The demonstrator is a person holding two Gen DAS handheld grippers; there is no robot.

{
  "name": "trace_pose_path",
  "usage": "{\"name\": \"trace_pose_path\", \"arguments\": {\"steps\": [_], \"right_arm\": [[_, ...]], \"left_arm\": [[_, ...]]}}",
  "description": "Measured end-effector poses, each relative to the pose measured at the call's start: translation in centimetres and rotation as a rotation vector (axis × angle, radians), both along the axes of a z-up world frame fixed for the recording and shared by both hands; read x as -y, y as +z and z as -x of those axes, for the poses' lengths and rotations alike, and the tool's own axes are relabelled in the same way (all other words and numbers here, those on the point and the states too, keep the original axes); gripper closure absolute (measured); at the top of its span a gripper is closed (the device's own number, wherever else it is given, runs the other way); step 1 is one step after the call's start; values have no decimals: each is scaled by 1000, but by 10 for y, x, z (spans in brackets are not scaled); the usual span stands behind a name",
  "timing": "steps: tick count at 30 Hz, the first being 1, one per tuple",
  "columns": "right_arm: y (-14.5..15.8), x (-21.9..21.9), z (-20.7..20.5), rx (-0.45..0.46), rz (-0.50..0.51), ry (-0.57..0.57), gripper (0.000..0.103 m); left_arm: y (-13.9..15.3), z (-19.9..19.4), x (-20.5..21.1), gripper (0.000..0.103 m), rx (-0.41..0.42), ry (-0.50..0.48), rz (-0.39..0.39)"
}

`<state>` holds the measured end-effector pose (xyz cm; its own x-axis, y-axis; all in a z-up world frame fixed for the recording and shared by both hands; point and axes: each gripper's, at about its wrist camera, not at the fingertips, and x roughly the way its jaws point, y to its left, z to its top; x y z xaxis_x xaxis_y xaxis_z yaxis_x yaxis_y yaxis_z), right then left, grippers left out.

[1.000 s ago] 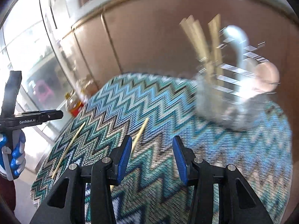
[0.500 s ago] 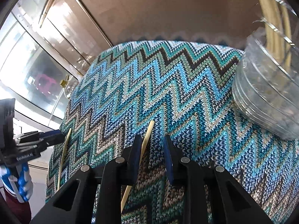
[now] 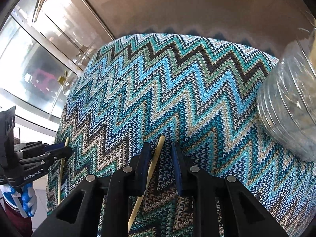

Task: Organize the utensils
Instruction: 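Grasp a chopstick with the left gripper while the right gripper grasps the last chopstick, then carry both chopsticks in the left and right grippers to the glass holder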

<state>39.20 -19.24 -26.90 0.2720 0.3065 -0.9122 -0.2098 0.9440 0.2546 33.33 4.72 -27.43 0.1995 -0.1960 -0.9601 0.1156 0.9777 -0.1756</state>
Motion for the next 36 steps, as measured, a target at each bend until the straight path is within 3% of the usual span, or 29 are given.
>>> {"name": "trace_pose_path", "arguments": {"steps": [5, 8, 15, 23, 36], "right_arm": [[0, -18, -1, 1, 75, 16, 80], [-3, -34, -2, 15, 121, 18, 89], [-3, -41, 7, 23, 58, -41, 94], [53, -49, 45, 169, 21, -39, 95], [133, -32, 163, 450, -9, 16, 97]], "left_arm": [[0, -1, -5, 94, -1, 8, -2], [0, 0, -3, 96, 6, 11, -14], [14, 12, -3, 98, 41, 27, -35], [65, 39, -19, 98, 176, 61, 25], [141, 105, -33, 98, 389, 101, 56]]}}
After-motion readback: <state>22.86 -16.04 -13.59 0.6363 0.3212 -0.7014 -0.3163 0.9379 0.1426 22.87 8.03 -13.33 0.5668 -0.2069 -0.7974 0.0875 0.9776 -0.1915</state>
